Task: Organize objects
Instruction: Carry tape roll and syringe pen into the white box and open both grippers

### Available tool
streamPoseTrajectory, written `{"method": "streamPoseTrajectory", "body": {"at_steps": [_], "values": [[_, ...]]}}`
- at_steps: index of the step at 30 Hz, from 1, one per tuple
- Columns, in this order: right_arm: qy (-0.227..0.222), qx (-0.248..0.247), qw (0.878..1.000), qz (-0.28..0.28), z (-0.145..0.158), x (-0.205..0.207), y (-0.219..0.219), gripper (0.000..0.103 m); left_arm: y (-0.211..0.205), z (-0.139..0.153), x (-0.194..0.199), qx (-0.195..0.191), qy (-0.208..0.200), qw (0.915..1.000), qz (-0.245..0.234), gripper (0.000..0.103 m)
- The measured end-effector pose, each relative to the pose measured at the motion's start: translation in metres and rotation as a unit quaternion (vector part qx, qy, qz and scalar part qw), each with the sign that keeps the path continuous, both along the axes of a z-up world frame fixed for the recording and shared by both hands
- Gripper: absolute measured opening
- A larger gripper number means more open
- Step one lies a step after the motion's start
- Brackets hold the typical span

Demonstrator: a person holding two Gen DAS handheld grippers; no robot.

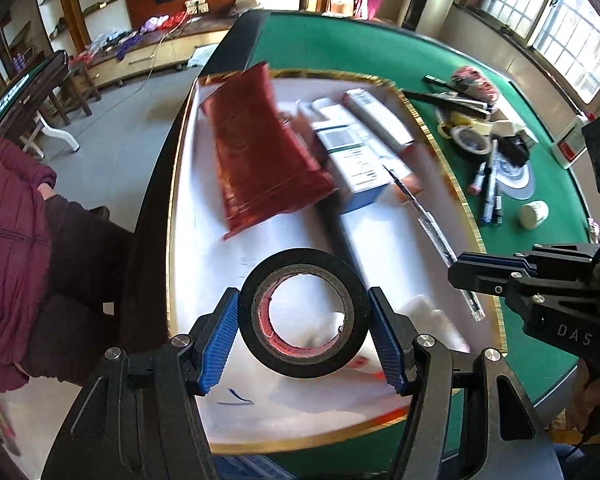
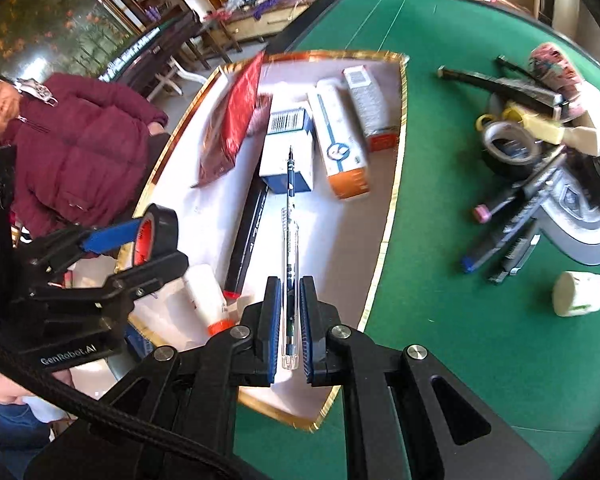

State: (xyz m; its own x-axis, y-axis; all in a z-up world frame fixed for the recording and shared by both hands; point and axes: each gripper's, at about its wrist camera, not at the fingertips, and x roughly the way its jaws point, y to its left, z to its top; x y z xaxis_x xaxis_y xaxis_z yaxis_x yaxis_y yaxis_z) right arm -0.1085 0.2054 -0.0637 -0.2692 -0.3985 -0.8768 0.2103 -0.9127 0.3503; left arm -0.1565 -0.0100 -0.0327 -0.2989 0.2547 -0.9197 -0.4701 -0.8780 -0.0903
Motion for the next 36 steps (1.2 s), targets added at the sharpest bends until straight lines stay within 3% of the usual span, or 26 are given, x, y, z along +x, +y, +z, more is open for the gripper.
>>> {"method": "streamPoseTrajectory", "body": {"at_steps": [9, 25, 30, 33, 35, 36], "values": [[-0.015, 0.037, 0.999, -0.011, -0.025, -0.014, -0.006, 0.007, -0.003, -0.027, -0.022, -0.011, -0.021, 0.9997, -0.005, 0.057], [-0.038, 0.028, 0.999, 0.006, -0.029, -0.002, -0.004, 0.008, -0.002, -0.034, -0.025, -0.025, -0.031, 0.9992, 0.0, 0.058], [-0.001, 0.012, 1.0, -0.002, -0.004, 0.011, 0.015, 0.016, -0.004, -0.026, -0.02, -0.027, -0.022, 0.9994, 0.01, 0.059], [0.03, 0.001, 0.999, -0.043, 0.017, 0.008, 0.052, 0.022, -0.004, -0.011, -0.016, -0.024, -0.003, 0.9995, 0.02, 0.059], [0.035, 0.003, 0.996, -0.087, 0.024, -0.001, 0.089, 0.044, -0.004, 0.0, -0.012, -0.022, 0.01, 0.9995, 0.022, 0.059], [0.036, 0.012, 0.994, -0.107, 0.024, -0.005, 0.109, 0.047, -0.001, 0.005, -0.01, -0.02, 0.016, 0.9995, 0.02, 0.059]]}}
